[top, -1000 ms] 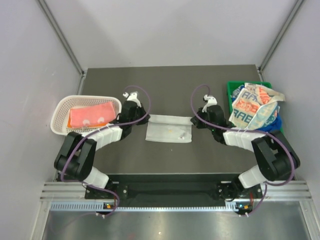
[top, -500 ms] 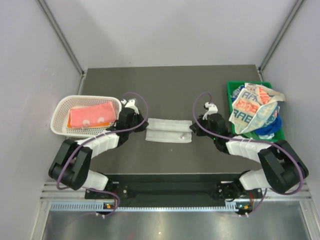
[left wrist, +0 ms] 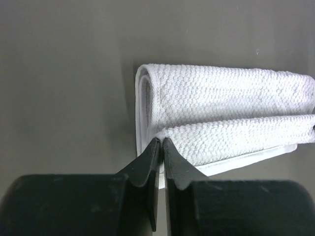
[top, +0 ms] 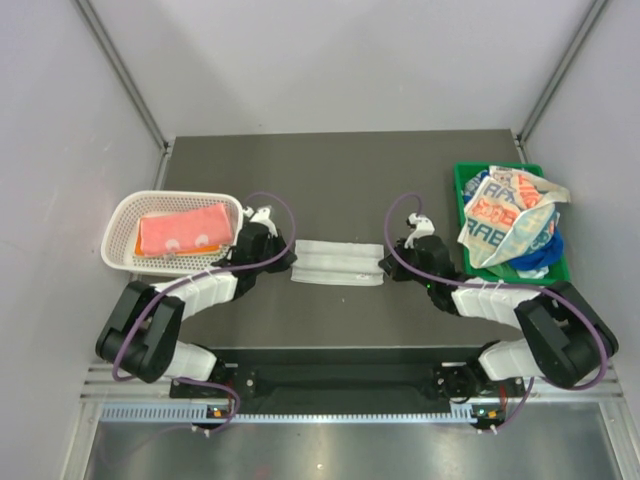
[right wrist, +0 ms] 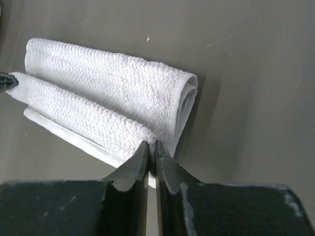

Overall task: Fold and stack the towels
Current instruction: Fold the towel, then neatly place the folded towel into the bin

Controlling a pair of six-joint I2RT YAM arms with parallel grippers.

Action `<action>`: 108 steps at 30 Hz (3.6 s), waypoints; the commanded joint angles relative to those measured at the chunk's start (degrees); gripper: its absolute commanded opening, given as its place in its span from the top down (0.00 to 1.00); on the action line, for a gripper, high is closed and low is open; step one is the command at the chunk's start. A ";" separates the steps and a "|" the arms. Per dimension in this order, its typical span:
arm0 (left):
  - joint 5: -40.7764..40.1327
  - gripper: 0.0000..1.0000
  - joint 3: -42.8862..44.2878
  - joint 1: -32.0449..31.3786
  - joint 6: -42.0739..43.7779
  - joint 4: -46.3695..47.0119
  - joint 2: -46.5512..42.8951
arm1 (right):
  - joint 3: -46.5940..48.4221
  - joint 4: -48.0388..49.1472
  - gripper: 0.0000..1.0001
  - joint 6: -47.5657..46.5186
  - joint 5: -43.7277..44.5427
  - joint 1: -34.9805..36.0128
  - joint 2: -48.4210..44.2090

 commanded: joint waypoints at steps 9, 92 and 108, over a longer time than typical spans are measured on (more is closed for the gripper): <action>-1.54 0.68 1.78 0.19 -0.27 -5.63 -6.52 | -0.18 -1.94 0.66 0.46 2.00 0.95 -6.76; -55.69 1.00 43.71 -2.46 6.23 -61.53 9.55 | 11.60 -18.03 0.66 -2.53 0.77 3.05 -2.29; -54.10 1.00 36.85 16.36 13.44 -47.22 5.24 | 11.60 -16.19 0.67 -2.80 -0.73 3.05 0.26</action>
